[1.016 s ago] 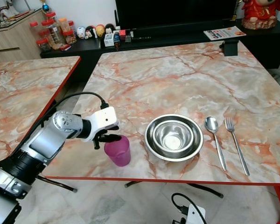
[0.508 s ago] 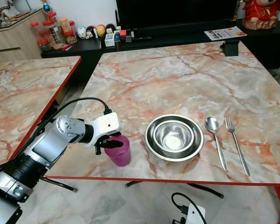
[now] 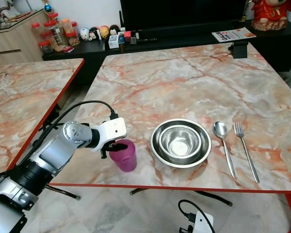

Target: Setting the table

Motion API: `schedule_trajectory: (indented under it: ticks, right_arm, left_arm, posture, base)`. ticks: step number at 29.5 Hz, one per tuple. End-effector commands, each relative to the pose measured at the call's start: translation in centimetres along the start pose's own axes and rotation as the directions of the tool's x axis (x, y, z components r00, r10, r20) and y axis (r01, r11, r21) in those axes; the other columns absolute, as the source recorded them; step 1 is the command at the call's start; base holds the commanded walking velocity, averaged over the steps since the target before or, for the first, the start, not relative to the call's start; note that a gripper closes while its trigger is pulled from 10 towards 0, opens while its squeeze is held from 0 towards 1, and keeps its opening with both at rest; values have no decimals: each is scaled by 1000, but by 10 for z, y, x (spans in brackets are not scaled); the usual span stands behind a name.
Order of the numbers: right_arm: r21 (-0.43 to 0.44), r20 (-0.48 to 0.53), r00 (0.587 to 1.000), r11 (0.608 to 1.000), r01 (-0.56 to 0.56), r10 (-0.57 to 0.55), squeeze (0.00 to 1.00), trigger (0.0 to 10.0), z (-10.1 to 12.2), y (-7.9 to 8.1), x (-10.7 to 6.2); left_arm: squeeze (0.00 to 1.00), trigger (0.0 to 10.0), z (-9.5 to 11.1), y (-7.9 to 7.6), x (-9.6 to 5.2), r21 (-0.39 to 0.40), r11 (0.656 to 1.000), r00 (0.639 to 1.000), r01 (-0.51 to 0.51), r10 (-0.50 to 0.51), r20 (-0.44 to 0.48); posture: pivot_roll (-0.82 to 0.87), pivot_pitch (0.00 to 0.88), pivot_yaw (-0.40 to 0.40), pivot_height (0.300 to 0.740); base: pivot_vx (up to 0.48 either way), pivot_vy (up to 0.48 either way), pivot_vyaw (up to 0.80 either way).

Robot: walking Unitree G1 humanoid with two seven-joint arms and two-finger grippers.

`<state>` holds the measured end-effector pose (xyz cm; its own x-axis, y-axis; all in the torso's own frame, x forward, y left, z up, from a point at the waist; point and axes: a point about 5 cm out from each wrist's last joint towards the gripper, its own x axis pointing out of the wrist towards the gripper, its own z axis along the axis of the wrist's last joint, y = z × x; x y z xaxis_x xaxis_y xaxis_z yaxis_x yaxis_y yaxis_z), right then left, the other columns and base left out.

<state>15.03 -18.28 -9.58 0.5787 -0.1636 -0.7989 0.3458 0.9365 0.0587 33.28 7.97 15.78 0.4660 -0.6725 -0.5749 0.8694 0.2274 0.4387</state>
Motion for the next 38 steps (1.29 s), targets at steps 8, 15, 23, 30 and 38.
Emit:
schedule_trajectory:
  ticks: [8, 15, 23, 30, 38]
  right_arm:
    - [8, -5, 1000, 1000, -3, 3, 0, 10000, -1, 2, 0]
    - [10, -6, 1000, 1000, -1, 1, 0, 10000, -2, 2, 0]
    - [11, -6, 1000, 1000, 0, 0, 0, 10000, -1, 1, 0]
    - [8, -3, 1000, 1000, -4, 4, 0, 10000, 2, 2, 1]
    - [3, 5, 1000, 1000, -11, 11, 0, 10000, 6, 4, 2]
  left_arm:
    - [0, 10000, 5, 16, -1, -9, 995, 995, -101, 101, 12]
    - [0, 10000, 6, 18, 0, -15, 993, 992, -121, 121, 20]
    - [0, 10000, 6, 16, 1, -13, 995, 995, -99, 99, 17]
    - [0, 10000, 10, 32, -21, -118, 989, 992, -93, 103, 78]
    - [0, 10000, 15, 42, -44, -197, 976, 981, -89, 120, 152]
  posture:
    - [-22, 0, 126, 740]
    - [-21, 0, 125, 740]
    - [-22, 0, 124, 740]
    - [-8, 0, 115, 740]
    - [-2, 0, 108, 740]
  base:
    - [0, 0, 0]
    - [0, 0, 0]
    - [0, 0, 0]
    - [0, 0, 0]
    - [0, 0, 0]
